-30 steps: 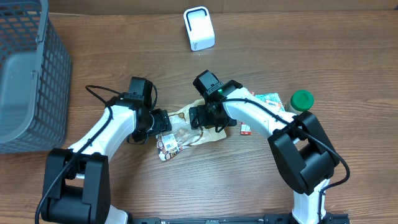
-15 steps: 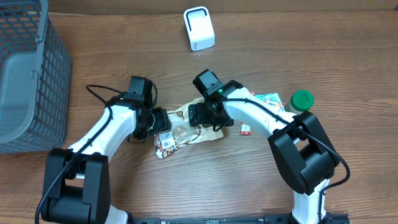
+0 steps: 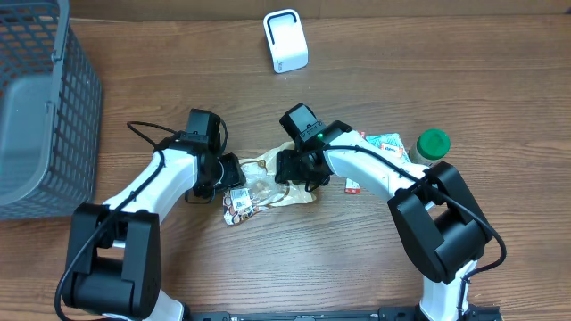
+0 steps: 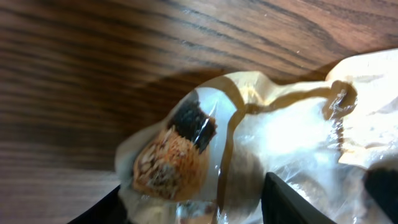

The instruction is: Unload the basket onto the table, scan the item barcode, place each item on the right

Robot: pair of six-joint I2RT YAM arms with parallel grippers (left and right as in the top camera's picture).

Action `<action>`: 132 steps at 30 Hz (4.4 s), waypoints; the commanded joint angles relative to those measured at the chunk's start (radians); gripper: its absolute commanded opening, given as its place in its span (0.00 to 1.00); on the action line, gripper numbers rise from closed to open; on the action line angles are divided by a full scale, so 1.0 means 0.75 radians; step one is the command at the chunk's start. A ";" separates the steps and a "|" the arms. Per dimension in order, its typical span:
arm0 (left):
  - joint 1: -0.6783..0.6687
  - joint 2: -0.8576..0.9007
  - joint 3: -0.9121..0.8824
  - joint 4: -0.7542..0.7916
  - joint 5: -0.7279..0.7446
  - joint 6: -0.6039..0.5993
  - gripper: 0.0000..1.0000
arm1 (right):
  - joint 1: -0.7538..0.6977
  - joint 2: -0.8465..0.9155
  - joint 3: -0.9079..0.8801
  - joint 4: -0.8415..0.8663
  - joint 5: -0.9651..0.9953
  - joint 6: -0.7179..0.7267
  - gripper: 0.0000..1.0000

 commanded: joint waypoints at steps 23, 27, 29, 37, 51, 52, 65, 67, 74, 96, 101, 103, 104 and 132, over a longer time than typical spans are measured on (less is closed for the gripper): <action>-0.003 0.061 0.022 0.055 -0.007 0.015 0.55 | -0.110 0.007 -0.024 0.117 -0.637 -0.154 0.42; -0.002 0.060 0.025 0.048 -0.006 0.016 0.58 | -0.125 0.007 -0.024 0.115 -0.640 -0.155 0.24; 0.009 0.052 0.041 0.039 -0.004 0.015 0.61 | -0.129 0.007 -0.024 0.120 -0.641 -0.178 0.24; 0.131 0.008 0.343 -0.125 -0.006 0.119 0.74 | -0.129 0.007 -0.024 0.140 -0.593 -0.270 0.23; 0.306 0.011 0.516 -0.299 -0.415 0.188 1.00 | -0.129 0.007 -0.024 0.152 -0.584 -0.363 0.07; 0.317 0.011 0.513 -0.310 -0.451 0.184 1.00 | -0.129 0.007 -0.024 0.151 -0.585 -0.363 0.07; 0.344 0.011 0.508 -0.328 -0.492 0.185 1.00 | -0.129 -0.021 0.038 0.222 -0.586 -0.464 0.04; 0.344 0.011 0.508 -0.327 -0.492 0.185 1.00 | -0.129 -0.064 0.095 0.219 -0.585 -0.537 0.04; 0.344 0.011 0.508 -0.327 -0.492 0.185 1.00 | -0.129 -0.235 0.338 0.197 -0.490 -0.906 0.04; 0.344 0.011 0.508 -0.327 -0.492 0.185 1.00 | -0.148 -0.179 0.504 0.745 0.281 -1.831 0.07; 0.344 0.011 0.508 -0.327 -0.492 0.185 1.00 | -0.190 -0.066 0.504 0.957 0.350 -1.829 0.06; 0.344 0.011 0.508 -0.327 -0.492 0.185 1.00 | -0.194 -0.018 0.504 1.057 0.391 -1.830 0.05; 0.344 0.011 0.508 -0.327 -0.492 0.185 1.00 | -0.194 0.010 0.504 1.121 0.427 -1.830 0.05; 0.344 0.011 0.508 -0.327 -0.492 0.185 1.00 | -0.198 0.398 0.504 1.538 0.638 -1.952 0.04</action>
